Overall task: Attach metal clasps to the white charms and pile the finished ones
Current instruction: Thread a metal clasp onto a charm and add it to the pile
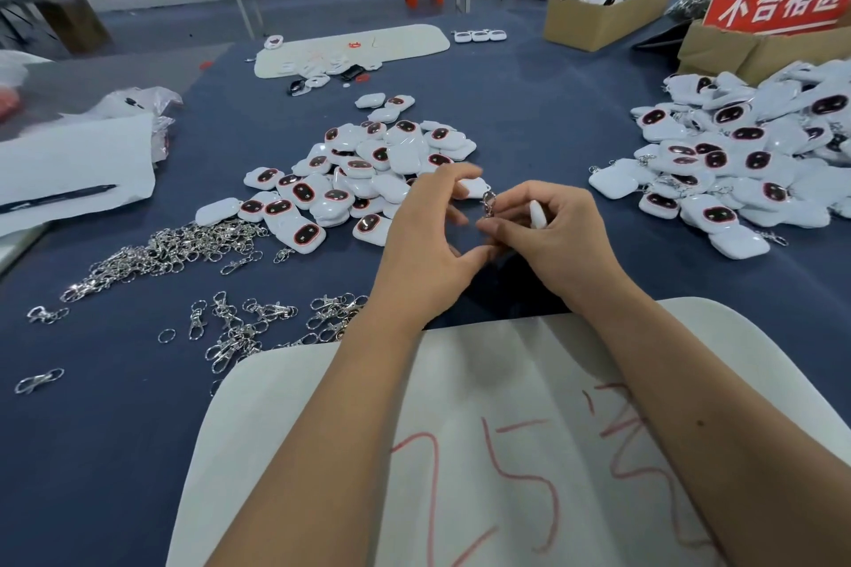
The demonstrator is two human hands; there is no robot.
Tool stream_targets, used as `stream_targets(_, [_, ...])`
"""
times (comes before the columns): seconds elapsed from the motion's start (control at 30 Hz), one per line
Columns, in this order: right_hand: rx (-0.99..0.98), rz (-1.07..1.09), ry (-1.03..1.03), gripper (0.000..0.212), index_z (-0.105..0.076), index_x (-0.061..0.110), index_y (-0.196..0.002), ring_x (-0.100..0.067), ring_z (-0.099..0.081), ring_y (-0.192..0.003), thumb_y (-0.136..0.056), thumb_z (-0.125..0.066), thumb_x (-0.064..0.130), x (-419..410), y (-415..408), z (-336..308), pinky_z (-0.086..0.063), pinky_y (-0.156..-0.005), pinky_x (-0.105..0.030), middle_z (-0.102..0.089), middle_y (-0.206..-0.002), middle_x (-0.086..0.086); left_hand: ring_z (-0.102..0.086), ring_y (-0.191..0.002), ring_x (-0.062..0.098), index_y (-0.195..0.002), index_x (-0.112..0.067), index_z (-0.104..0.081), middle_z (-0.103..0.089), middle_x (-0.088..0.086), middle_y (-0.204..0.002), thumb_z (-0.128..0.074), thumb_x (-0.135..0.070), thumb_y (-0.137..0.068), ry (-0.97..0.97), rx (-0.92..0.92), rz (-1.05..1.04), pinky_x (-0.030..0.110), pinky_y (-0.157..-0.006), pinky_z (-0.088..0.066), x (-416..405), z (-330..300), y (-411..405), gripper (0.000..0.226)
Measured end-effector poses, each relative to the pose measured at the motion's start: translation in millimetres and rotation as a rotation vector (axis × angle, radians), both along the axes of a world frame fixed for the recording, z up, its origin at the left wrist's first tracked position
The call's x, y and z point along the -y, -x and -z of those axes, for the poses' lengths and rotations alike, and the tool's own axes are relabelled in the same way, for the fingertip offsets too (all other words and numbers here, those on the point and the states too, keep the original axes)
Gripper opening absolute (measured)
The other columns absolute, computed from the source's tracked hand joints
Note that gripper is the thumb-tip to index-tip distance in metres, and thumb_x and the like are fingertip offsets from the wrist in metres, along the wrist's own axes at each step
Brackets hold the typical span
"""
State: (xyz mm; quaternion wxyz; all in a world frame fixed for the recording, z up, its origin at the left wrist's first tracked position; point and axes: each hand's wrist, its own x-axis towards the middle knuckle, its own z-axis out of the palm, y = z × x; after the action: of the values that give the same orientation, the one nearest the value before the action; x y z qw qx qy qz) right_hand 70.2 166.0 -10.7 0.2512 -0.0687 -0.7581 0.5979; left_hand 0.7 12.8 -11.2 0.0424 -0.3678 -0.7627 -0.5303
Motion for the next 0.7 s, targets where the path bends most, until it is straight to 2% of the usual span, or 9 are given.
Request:
stream_targets(0.07, [0.019,0.007,-0.049,0.012,-0.077,0.01,-0.088,-0.012,-0.074,-0.067,-0.086,-0.08,-0.001,-0.8,0.0,0.2,-0.056,-0.066,-0.018,-0.078,-0.078,0.001,-0.064,-0.101,0.011,-0.131,-0.035,-0.058,-0.059,-0.015,-0.121,-0.084,-0.012,-0.074,0.005,-0.019,0.018,0.025,-0.065,-0.057,0.7,-1.4,-0.1,0.067])
stream_targets(0.1, [0.03,-0.004,-0.068,0.016,-0.077,0.013,-0.086,-0.01,-0.073,-0.067,-0.086,-0.079,-0.003,-1.1,-0.2,0.0,-0.054,-0.067,-0.016,-0.077,-0.077,0.005,-0.066,-0.097,0.009,-0.127,-0.032,-0.063,-0.063,-0.016,-0.116,-0.084,-0.011,-0.076,0.011,0.01,0.028,0.026,-0.066,-0.058,0.7,-1.3,0.2,0.059])
stream_targets(0.2, [0.047,-0.02,-0.099,0.023,-0.077,0.017,-0.083,-0.012,-0.076,-0.072,-0.085,-0.077,-0.005,-0.9,-0.4,-0.6,-0.055,-0.07,-0.018,-0.079,-0.079,0.005,-0.067,-0.067,0.008,-0.106,-0.025,-0.074,-0.072,-0.015,-0.095,-0.083,-0.012,-0.076,0.038,0.081,0.003,0.025,-0.066,-0.056,-0.4,-0.1,2.5,0.034])
stream_targets(0.27, [0.035,-0.01,-0.094,0.018,-0.077,0.012,-0.086,-0.016,-0.077,-0.078,-0.085,-0.077,-0.006,-0.8,0.3,0.4,-0.057,-0.074,-0.02,-0.079,-0.082,0.0,-0.066,-0.062,0.012,-0.099,-0.022,-0.077,-0.073,-0.013,-0.087,-0.083,-0.011,-0.079,0.024,0.103,-0.038,0.026,-0.065,-0.056,-0.2,0.2,3.7,0.024])
stream_targets(0.37, [0.018,0.019,-0.018,0.016,-0.075,0.007,-0.093,-0.02,-0.078,-0.08,-0.085,-0.079,-0.007,-3.0,1.7,3.3,-0.06,-0.075,-0.025,-0.079,-0.084,-0.007,-0.07,-0.066,0.015,-0.086,-0.017,-0.078,-0.074,-0.006,-0.075,-0.078,-0.012,-0.087,-0.032,0.163,-0.091,0.036,-0.068,-0.061,1.1,0.4,5.2,0.005])
stream_targets(0.4, [0.01,0.04,-0.009,0.018,-0.074,0.007,-0.094,-0.021,-0.078,-0.08,-0.085,-0.079,-0.007,-3.4,2.0,3.9,-0.061,-0.075,-0.026,-0.079,-0.083,-0.007,-0.069,-0.066,0.014,-0.083,-0.018,-0.077,-0.072,-0.006,-0.072,-0.077,-0.012,-0.087,-0.03,0.168,-0.1,0.034,-0.067,-0.06,1.2,0.5,5.0,0.007])
stream_targets(0.53, [-0.039,0.126,-0.072,0.02,-0.073,0.011,-0.093,-0.018,-0.077,-0.08,-0.084,-0.078,-0.007,-2.3,1.7,4.5,-0.065,-0.077,-0.035,-0.078,-0.08,-0.002,-0.061,-0.07,0.003,-0.081,-0.02,-0.074,-0.067,-0.011,-0.073,-0.074,-0.012,-0.086,0.052,0.091,-0.101,0.012,-0.069,-0.047,1.3,0.6,2.8,0.01])
stream_targets(0.63, [-0.062,0.163,-0.155,0.021,-0.071,0.014,-0.096,-0.018,-0.076,-0.081,-0.085,-0.078,-0.003,-1.2,1.3,4.0,-0.064,-0.081,-0.045,-0.077,-0.081,0.002,-0.064,-0.081,0.007,-0.086,-0.02,-0.073,-0.069,-0.011,-0.083,-0.075,-0.011,-0.084,0.046,0.045,-0.088,0.017,-0.077,-0.05,0.9,-1.4,1.4,0.009])
stream_targets(0.7, [-0.064,0.144,-0.195,0.022,-0.071,0.013,-0.099,-0.017,-0.076,-0.081,-0.085,-0.078,-0.003,0.3,1.0,3.3,-0.063,-0.082,-0.048,-0.077,-0.082,0.003,-0.064,-0.082,0.009,-0.086,-0.019,-0.073,-0.07,-0.01,-0.084,-0.075,-0.012,-0.084,0.016,0.038,-0.073,0.019,-0.078,-0.051,1.2,-2.0,1.4,0.008])
